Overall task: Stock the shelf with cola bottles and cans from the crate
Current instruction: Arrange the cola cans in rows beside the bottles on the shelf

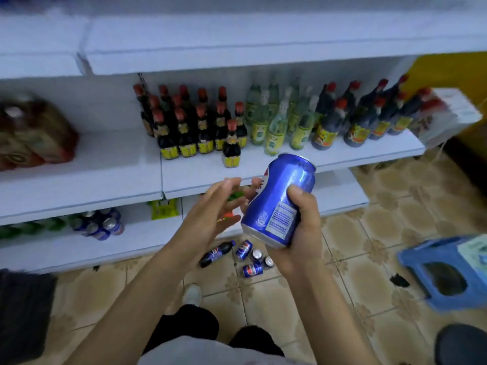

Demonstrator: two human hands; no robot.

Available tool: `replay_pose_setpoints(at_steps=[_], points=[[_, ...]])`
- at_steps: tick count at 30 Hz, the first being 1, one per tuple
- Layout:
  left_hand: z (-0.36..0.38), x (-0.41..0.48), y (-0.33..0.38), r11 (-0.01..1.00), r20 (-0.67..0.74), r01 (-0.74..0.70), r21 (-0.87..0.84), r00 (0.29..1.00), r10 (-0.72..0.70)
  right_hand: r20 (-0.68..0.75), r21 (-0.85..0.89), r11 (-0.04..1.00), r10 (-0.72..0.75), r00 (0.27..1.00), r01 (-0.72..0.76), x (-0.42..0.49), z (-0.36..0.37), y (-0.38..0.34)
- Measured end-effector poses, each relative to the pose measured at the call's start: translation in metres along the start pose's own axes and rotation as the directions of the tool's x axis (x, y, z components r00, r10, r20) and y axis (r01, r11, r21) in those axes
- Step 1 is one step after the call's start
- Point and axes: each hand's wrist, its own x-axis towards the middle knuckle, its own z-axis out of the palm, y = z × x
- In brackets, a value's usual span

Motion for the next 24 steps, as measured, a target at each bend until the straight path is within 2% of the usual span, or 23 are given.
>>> replay_pose_setpoints(at_steps=[5,9,13,16,18,21,24], points=[[-0.015,-0.026,0.053,0.955,-0.023,-0.291,-0.052,0.957,0.290,0.145,-0.043,0.991,-0.118,0.982,0.126,0.020,0.070,-0.015],[-0.047,-0.027,0.087,0.915,-0.066,-0.400,-0.048,0.916,0.396,0.208,-0.127,0.966,-0.197,0.958,0.226,0.057,0.133,-0.017],[-0.097,-0.013,0.132,0.848,-0.058,-0.525,-0.069,0.851,0.522,0.351,-0.224,0.921,-0.230,0.908,0.320,0.105,0.198,-0.010],[-0.147,0.001,0.167,0.787,-0.155,-0.614,-0.067,0.785,0.600,0.415,-0.314,0.877,-0.218,0.883,0.364,0.141,0.250,0.001],[-0.179,0.013,0.189,0.746,-0.255,-0.666,-0.003,0.721,0.644,0.413,-0.395,0.819,-0.246,0.877,0.417,0.166,0.278,0.009],[-0.231,0.032,0.212,0.684,-0.388,-0.693,0.229,0.579,0.717,0.357,-0.497,0.729,-0.323,0.876,0.471,0.195,0.305,0.020],[-0.285,0.058,0.229,0.525,-0.356,-0.622,0.581,0.386,0.851,0.319,-0.539,0.731,-0.283,0.905,0.419,0.218,0.333,0.042]])
